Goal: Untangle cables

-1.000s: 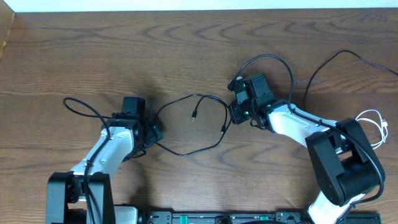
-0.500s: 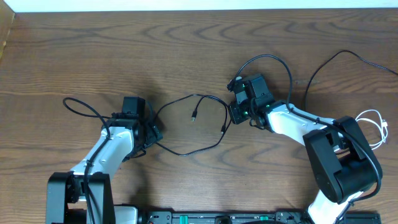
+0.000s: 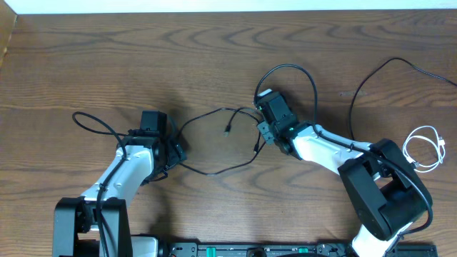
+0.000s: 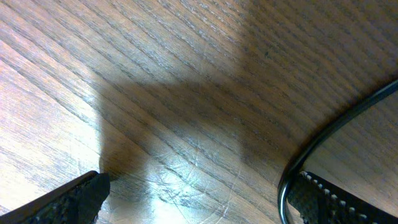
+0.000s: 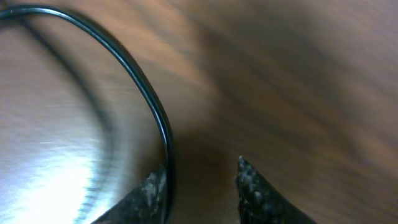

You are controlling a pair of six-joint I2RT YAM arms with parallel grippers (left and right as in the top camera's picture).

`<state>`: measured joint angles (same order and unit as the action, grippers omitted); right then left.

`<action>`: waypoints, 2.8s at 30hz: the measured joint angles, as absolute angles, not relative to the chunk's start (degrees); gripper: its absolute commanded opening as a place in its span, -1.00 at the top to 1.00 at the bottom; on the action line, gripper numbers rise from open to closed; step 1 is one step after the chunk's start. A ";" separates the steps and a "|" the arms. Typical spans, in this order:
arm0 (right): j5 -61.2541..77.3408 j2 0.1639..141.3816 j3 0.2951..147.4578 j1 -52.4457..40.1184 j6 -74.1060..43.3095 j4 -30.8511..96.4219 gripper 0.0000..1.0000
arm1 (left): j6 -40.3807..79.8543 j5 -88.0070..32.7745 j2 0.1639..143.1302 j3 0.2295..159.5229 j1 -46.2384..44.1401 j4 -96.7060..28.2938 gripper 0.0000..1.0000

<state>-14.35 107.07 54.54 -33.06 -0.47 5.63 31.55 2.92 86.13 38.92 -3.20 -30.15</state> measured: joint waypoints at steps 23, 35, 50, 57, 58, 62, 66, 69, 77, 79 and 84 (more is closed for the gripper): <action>-16.05 105.41 55.72 -33.69 0.62 12.05 -0.04 | 31.55 2.92 86.13 38.92 -3.20 -30.15 -0.96; 3.18 94.26 55.90 -37.10 0.69 13.98 -0.36 | 31.53 2.90 86.13 38.92 -3.20 -30.15 -0.96; 14.90 97.25 55.88 -37.56 0.67 11.60 -0.61 | 31.53 2.92 86.13 38.92 -3.20 -30.15 -0.96; 15.31 97.25 55.88 -37.58 0.67 11.49 -0.62 | 31.51 2.87 86.37 38.54 -3.20 -26.65 -0.96; 15.33 97.25 55.88 -37.58 0.67 11.49 -0.62 | 31.51 2.94 86.39 38.52 -3.20 -26.30 -0.96; 15.46 97.25 55.88 -37.58 0.67 11.46 -0.61 | 31.51 2.98 86.41 38.46 -3.20 -25.74 -0.96; 15.49 97.25 55.88 -37.58 0.67 11.53 -0.63 | 31.48 3.14 86.46 38.44 -3.20 -25.28 -0.96; 15.49 97.25 55.88 -37.58 0.67 11.55 -0.72 | 31.48 2.70 86.17 38.50 -3.20 -24.95 -0.96; 15.66 97.25 55.88 -37.58 0.67 11.51 -0.75 | 31.51 1.69 80.73 39.05 -3.20 -15.90 -0.96; 15.66 97.25 55.88 -37.58 0.60 11.16 -0.79 | 31.51 1.89 80.23 39.35 -3.20 -14.26 -0.96; 15.68 97.25 55.88 -38.28 -1.15 8.43 -0.70 | 31.51 3.97 80.23 39.46 -3.20 -13.98 -0.96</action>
